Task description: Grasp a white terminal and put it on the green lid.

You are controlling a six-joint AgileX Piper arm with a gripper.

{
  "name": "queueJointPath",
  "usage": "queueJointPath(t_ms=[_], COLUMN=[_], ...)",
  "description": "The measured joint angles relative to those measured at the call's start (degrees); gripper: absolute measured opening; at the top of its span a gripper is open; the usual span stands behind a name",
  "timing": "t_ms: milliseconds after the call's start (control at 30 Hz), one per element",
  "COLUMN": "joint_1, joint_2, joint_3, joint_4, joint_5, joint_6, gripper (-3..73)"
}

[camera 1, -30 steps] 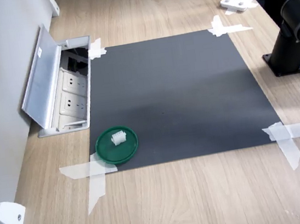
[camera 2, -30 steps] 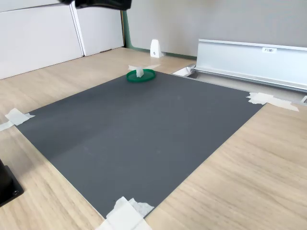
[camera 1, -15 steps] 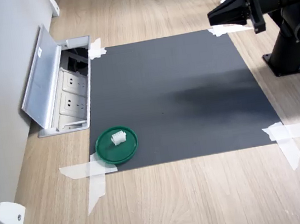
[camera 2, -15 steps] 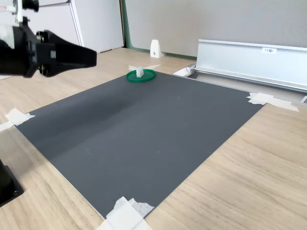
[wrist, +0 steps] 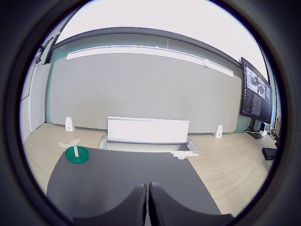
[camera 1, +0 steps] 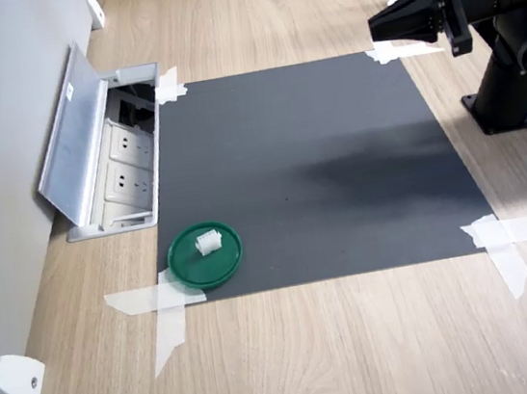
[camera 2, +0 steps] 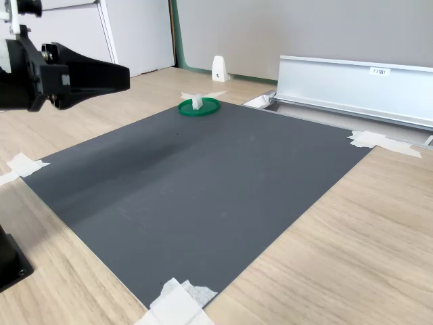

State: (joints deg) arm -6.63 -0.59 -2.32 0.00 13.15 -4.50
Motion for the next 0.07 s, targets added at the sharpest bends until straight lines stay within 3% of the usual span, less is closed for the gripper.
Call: queueJointPath(t_ms=[67], joint_1=[0.00], joint_2=[0.00], joint_3=[0.00], joint_4=[0.00], joint_5=[0.00], joint_6=[0.00], gripper=[-0.7])
